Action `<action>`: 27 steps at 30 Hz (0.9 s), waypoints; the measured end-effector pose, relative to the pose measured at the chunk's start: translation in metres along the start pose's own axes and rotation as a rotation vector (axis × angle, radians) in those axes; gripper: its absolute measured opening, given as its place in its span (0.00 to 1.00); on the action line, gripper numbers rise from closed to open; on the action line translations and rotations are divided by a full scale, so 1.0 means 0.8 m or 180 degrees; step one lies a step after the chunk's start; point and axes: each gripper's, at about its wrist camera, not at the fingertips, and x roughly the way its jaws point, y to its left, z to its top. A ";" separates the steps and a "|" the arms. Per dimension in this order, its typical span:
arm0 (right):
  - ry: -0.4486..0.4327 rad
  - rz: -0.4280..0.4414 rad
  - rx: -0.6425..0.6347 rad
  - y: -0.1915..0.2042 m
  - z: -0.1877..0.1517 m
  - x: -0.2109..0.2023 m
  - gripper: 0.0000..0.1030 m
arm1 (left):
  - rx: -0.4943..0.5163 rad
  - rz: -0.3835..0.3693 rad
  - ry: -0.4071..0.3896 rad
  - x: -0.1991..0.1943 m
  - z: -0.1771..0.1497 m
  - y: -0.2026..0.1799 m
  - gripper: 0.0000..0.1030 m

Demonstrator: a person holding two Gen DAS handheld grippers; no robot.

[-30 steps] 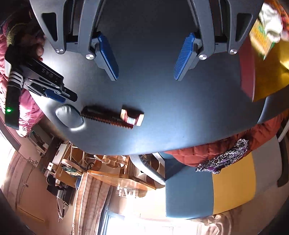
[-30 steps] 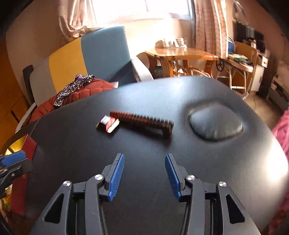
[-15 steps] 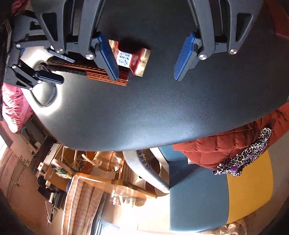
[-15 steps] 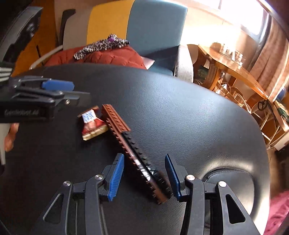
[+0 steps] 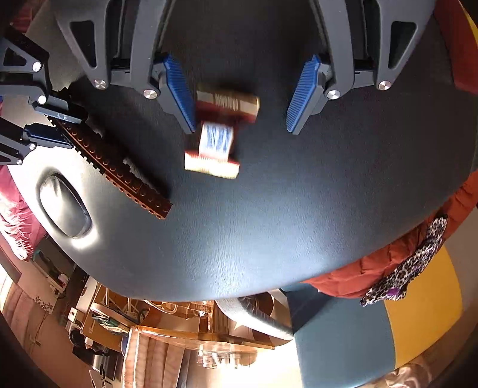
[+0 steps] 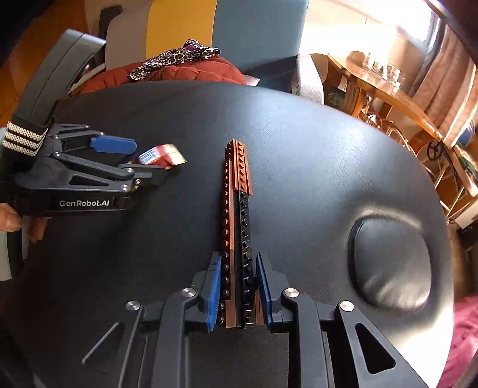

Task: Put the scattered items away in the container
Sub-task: 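Grasp the brown brick strip with the right gripper while the left grasps the second chocolate, then lift the brick strip with the right gripper while the left lifts the chocolate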

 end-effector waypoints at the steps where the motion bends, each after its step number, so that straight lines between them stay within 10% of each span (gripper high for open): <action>1: 0.0005 0.0033 0.0013 0.009 -0.007 -0.005 0.22 | -0.0006 -0.0007 0.0001 -0.007 -0.011 0.001 0.60; 8: 0.0071 -0.0057 0.0269 0.060 -0.047 -0.033 0.22 | -0.0089 -0.0149 -0.0078 -0.053 -0.060 0.019 0.56; 23: -0.0089 -0.0057 0.0969 0.079 -0.094 -0.045 0.24 | 0.0329 -0.0226 -0.0213 -0.023 0.029 -0.008 0.62; 27: -0.0144 -0.0039 0.0974 0.080 -0.102 -0.045 0.24 | 0.0387 -0.0141 -0.0088 -0.001 0.033 -0.012 0.42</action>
